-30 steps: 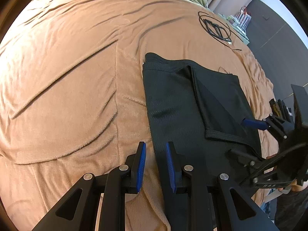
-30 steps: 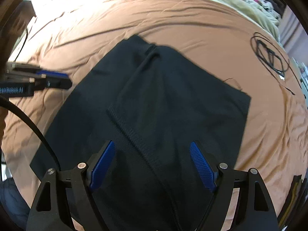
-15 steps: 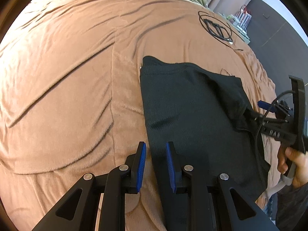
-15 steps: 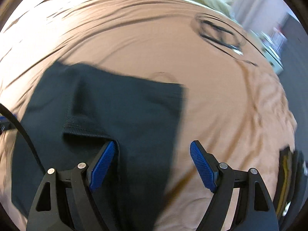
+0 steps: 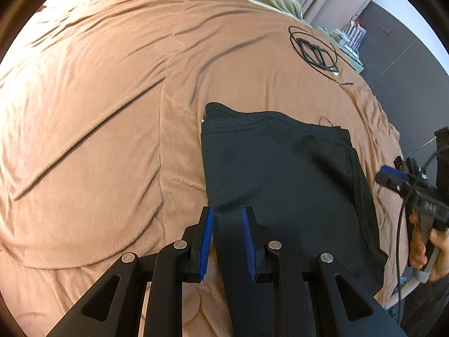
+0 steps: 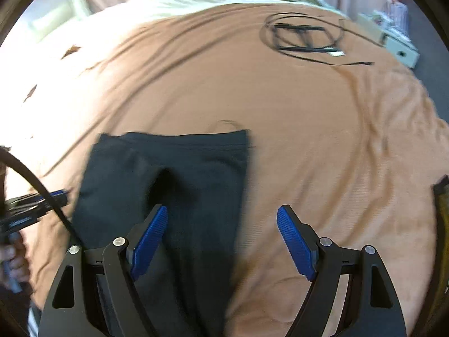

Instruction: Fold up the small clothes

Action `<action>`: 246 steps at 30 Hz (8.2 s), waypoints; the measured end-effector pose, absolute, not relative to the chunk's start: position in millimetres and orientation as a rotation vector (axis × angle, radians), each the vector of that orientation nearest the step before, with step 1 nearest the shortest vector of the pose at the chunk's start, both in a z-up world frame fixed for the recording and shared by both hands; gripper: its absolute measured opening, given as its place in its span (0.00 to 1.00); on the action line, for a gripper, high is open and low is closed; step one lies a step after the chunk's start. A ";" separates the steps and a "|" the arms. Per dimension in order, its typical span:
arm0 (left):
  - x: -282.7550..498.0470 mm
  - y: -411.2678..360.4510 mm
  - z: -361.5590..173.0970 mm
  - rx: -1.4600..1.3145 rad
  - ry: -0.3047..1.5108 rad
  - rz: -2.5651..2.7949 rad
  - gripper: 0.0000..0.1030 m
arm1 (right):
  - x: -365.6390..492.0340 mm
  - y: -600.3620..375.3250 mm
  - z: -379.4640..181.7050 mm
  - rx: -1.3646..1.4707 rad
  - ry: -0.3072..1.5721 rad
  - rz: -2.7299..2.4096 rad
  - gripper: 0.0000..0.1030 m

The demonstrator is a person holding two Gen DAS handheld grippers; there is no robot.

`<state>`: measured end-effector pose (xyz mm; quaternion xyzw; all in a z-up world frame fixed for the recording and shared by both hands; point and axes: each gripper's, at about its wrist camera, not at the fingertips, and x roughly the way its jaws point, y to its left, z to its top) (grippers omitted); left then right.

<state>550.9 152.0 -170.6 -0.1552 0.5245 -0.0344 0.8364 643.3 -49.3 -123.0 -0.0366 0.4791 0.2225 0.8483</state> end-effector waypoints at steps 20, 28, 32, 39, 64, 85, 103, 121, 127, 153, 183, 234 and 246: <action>572.4 162.4 -186.8 -0.373 1.131 -0.082 0.22 | 686.2 -66.9 -156.2 -0.105 1.057 0.359 0.77; 581.6 170.3 -195.4 -0.463 1.132 -0.103 0.23 | 687.1 -111.4 -157.7 0.187 1.091 0.568 0.77; 585.0 176.8 -201.2 -0.518 1.134 -0.106 0.23 | 695.7 -126.6 -171.9 0.256 1.113 0.603 0.72; 591.5 183.8 -207.8 -0.578 1.114 -0.134 0.23 | 706.4 -147.9 -195.9 0.410 1.148 0.711 0.58; 612.6 194.5 -190.4 -0.610 1.008 -0.163 0.09 | 733.2 -124.2 -195.2 0.216 1.104 0.805 0.08; 530.0 161.5 -30.0 -0.576 0.799 -0.280 0.09 | 608.9 -179.3 -37.5 0.117 0.845 0.764 0.07; 457.9 93.2 66.6 -0.522 0.659 -0.425 0.09 | 468.0 -263.5 52.9 0.059 0.650 0.696 0.07; 376.1 -66.3 150.0 -0.430 0.593 -0.677 0.09 | 280.8 -379.4 107.2 0.049 0.517 0.513 0.07; 358.4 -125.6 165.3 -0.370 0.590 -0.773 0.09 | 227.1 -409.7 110.6 0.066 0.465 0.471 0.07; 362.4 -332.1 154.8 -0.241 0.666 -1.012 0.09 | 172.9 -480.2 71.9 0.119 0.395 0.277 0.07; 556.3 -369.8 39.5 -0.337 0.848 -0.947 0.09 | 316.8 -434.8 36.0 0.194 0.593 0.141 0.07; 648.4 -363.2 -124.6 -0.180 1.076 -0.596 0.45 | 390.1 -522.8 40.2 0.058 0.876 -0.259 0.35; 605.3 -376.1 -115.9 -0.152 1.081 -0.633 0.55 | 295.3 -586.2 75.8 0.140 0.822 -0.192 0.32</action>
